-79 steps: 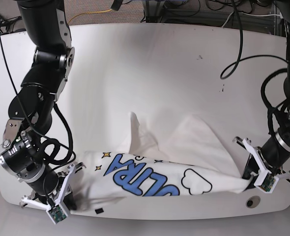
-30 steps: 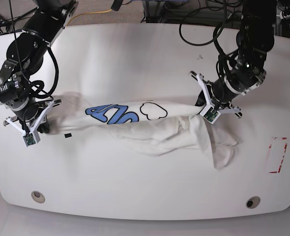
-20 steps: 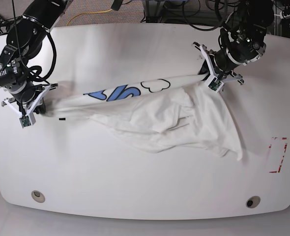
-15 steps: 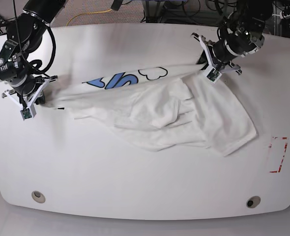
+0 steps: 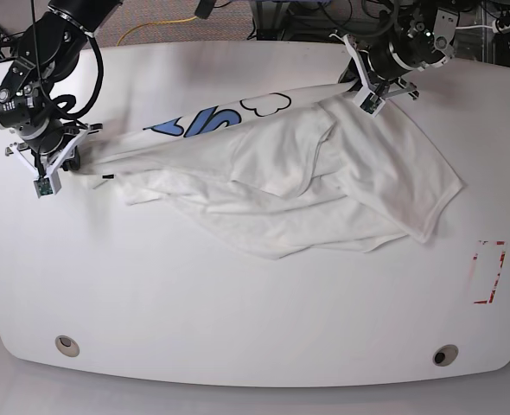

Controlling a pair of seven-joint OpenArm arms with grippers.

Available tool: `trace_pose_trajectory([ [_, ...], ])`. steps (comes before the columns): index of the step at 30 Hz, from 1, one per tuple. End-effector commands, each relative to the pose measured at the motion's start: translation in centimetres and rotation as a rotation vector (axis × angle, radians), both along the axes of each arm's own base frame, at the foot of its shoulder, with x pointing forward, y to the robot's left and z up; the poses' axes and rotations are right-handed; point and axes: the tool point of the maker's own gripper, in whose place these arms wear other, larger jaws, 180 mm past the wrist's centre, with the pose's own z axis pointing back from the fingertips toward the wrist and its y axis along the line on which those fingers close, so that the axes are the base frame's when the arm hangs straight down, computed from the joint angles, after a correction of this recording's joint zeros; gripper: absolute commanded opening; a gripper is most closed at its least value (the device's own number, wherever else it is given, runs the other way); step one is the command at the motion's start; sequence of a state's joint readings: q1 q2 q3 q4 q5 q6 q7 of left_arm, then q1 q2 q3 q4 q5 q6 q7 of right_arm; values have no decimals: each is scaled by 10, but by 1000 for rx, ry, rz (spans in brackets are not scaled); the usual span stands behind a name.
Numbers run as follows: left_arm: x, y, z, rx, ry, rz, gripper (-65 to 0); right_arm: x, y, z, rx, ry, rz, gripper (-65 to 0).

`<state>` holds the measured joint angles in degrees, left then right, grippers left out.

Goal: Fold the T-shirt properly
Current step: 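Drag the shirt with both grippers and lay it flat on the table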

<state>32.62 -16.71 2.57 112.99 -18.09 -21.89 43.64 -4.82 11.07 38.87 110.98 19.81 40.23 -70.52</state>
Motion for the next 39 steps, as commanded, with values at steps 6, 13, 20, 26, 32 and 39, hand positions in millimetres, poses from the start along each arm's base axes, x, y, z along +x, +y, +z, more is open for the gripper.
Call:
trace_pose_trajectory([
  [6, -13, 10, -1, 34, 21, -19, -521, 8, -6, 15, -31, -50, 0, -650],
  [13, -3, 10, 5, 33, -9, -22, -243, 5, -5, 12, -21, -45, -10, -650],
  [20, 18, 19, 24, -20, -59, 2, -240, -2, 0, 4, -3, -23, -12, -650],
  [26, 48, 73, 65, -114, -160, 174, -242, -18, -13, -2, -1, -2, -64, -650],
  [32, 60, 132, 78, -69, -218, 326, -236, -27, -23, -5, 2, 5, -116, -650],
  [39, 69, 159, 66, -27, -207, 390, -235, -30, -15, -10, 24, 14, -111, -650],
])
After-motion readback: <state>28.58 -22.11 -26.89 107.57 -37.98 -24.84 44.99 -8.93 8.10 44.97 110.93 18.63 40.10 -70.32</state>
